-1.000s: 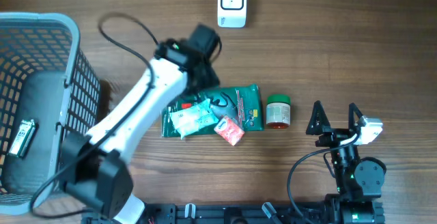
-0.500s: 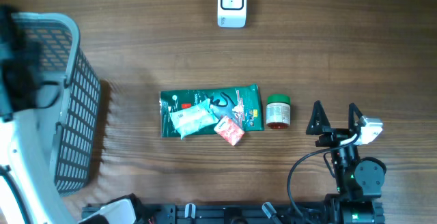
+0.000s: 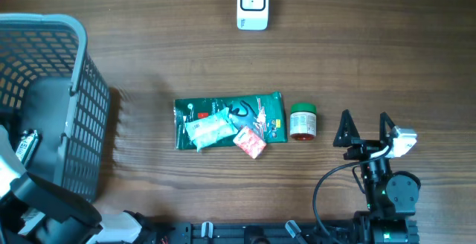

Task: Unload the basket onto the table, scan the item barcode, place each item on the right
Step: 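Reach the left gripper down into the basket toward the AXE box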

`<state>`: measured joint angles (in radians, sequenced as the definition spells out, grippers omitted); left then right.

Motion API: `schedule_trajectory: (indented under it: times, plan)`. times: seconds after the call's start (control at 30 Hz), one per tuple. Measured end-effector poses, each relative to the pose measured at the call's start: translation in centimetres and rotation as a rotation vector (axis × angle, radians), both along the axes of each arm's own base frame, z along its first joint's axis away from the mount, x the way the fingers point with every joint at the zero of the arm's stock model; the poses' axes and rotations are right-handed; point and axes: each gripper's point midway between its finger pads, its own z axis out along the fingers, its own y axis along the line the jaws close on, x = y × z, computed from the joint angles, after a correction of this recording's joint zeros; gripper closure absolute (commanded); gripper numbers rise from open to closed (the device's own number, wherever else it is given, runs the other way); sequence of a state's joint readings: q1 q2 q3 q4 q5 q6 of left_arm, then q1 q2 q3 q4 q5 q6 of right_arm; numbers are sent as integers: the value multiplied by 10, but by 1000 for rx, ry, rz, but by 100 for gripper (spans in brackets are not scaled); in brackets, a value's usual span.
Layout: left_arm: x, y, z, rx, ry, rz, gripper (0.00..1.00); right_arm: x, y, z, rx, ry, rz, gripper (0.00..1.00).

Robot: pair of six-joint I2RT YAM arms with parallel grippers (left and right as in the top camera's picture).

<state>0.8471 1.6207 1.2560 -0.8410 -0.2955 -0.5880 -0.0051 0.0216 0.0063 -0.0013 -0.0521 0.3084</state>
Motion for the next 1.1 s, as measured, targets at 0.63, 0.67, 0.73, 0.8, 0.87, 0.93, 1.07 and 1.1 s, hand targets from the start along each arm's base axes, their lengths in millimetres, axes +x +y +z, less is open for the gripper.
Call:
schedule_trajectory:
  times: [0.63, 0.67, 0.73, 0.8, 0.87, 0.93, 1.07, 1.1]
  plan:
    - [-10, 8, -54, -129, 126, -278, 0, 0, 0, 0, 0, 0, 0, 0]
    - [-12, 10, -54, -130, 121, -264, 0, 0, 0, 0, 0, 0, 0, 0]
    - [-14, 11, -54, -130, 117, -251, 0, 0, 0, 0, 0, 0, 0, 0]
    - [-13, 13, -54, -124, 111, -247, 0, 0, 0, 0, 0, 0, 0, 0]
    - [-12, 14, -54, -118, 107, -246, 0, 0, 0, 0, 0, 0, 0, 0]
    - [-10, 16, -55, -112, 104, -246, 0, 0, 0, 0, 0, 0, 0, 0]
    - [-10, 17, -57, -113, 104, -243, 0, 0, 0, 0, 0, 0, 0, 0]
    - [-10, 17, -60, -120, 107, -243, 0, 0, 0, 0, 0, 0, 0, 0]
